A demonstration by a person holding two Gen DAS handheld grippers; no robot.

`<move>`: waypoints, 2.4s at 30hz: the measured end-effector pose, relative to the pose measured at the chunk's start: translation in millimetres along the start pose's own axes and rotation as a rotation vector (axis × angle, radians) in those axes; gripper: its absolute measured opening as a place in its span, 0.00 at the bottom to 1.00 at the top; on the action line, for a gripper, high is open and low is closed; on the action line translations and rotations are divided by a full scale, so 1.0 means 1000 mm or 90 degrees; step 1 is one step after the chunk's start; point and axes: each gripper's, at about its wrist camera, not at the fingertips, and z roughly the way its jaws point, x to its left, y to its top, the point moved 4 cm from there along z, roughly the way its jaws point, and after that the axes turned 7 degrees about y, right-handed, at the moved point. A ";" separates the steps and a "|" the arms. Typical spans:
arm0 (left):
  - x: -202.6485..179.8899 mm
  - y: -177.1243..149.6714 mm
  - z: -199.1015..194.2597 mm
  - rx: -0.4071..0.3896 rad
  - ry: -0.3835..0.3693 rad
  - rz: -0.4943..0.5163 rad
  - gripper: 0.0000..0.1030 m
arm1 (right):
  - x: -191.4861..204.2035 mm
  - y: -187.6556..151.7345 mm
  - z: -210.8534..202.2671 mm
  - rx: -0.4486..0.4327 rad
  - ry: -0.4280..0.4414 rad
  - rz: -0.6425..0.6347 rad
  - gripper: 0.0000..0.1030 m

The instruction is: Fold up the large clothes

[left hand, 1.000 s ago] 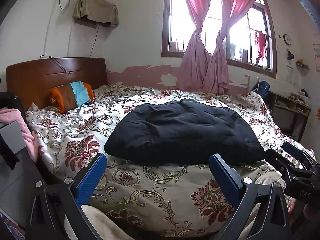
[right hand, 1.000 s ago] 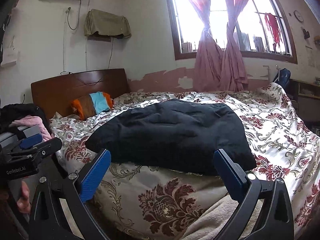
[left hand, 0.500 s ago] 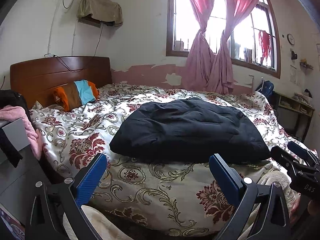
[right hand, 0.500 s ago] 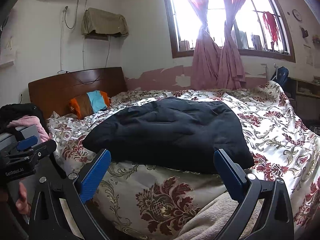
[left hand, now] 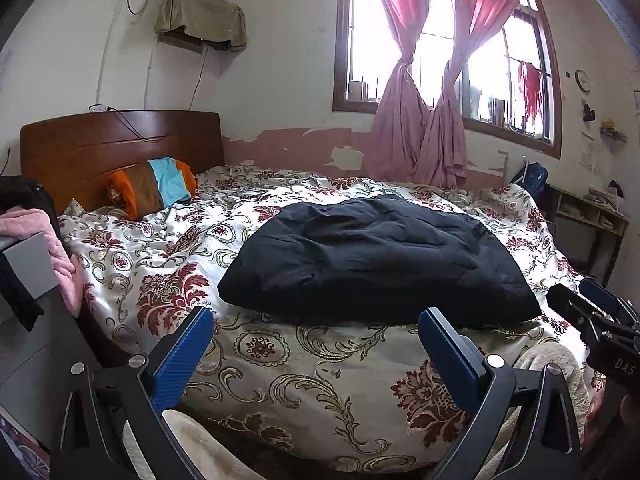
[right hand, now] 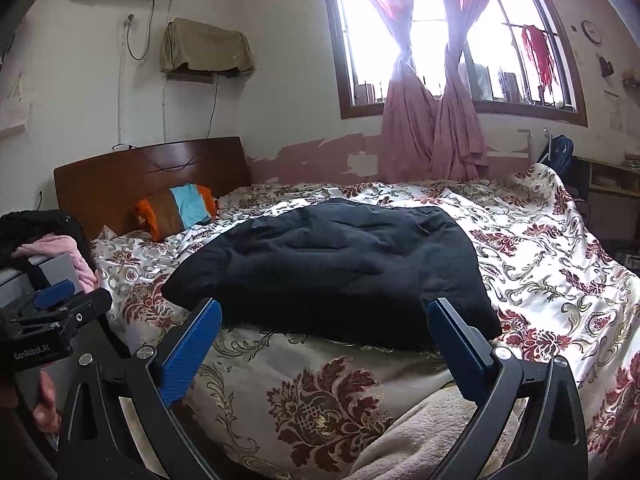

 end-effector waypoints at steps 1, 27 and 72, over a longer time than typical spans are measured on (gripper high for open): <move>0.000 0.000 0.000 0.001 0.000 0.000 1.00 | 0.000 0.000 0.000 0.000 0.000 0.000 0.98; 0.001 -0.001 0.001 0.002 -0.003 -0.003 1.00 | 0.000 0.000 0.000 0.000 0.002 -0.001 0.98; 0.004 -0.002 0.002 0.003 -0.002 -0.003 1.00 | 0.004 -0.005 0.002 0.006 0.004 0.002 0.98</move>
